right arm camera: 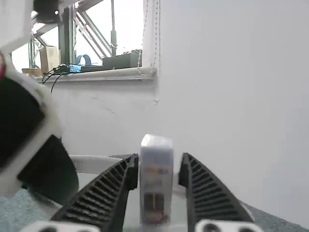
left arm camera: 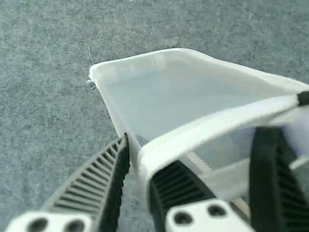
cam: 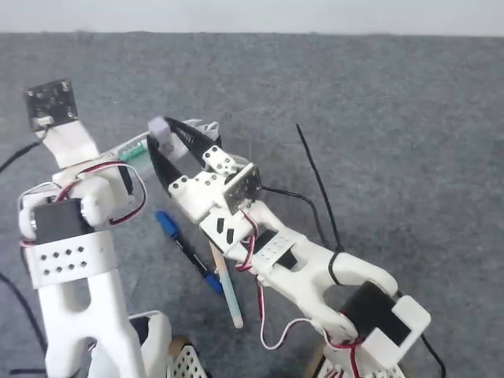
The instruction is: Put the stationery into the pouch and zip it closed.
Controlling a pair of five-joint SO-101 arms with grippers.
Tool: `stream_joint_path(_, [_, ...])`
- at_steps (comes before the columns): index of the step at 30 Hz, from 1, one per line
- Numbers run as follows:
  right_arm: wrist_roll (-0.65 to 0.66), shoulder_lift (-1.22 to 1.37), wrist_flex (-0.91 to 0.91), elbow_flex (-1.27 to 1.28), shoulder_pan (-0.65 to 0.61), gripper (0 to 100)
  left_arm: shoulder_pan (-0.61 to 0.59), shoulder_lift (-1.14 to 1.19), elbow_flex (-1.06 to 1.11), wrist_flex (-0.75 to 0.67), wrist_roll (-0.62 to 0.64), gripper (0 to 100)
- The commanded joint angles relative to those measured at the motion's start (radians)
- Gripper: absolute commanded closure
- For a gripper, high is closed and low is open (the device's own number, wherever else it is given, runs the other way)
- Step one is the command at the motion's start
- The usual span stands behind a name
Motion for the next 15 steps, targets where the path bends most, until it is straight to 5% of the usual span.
stream_joint_path(1, [0.017, -0.082, -0.002, 0.041, -0.004, 83.0, 0.005, 0.008, 0.001, -0.008, -0.015, 99])
stream_joint_path(6, [0.011, -0.186, 0.038, 0.107, -0.002, 85.2, 0.005, 0.008, 0.001, -0.008, -0.015, 99])
stream_joint_path(15, [-0.133, -0.41, 0.481, 0.107, 0.019, 85.0, 0.005, 0.008, 0.001, -0.008, -0.015, 99])
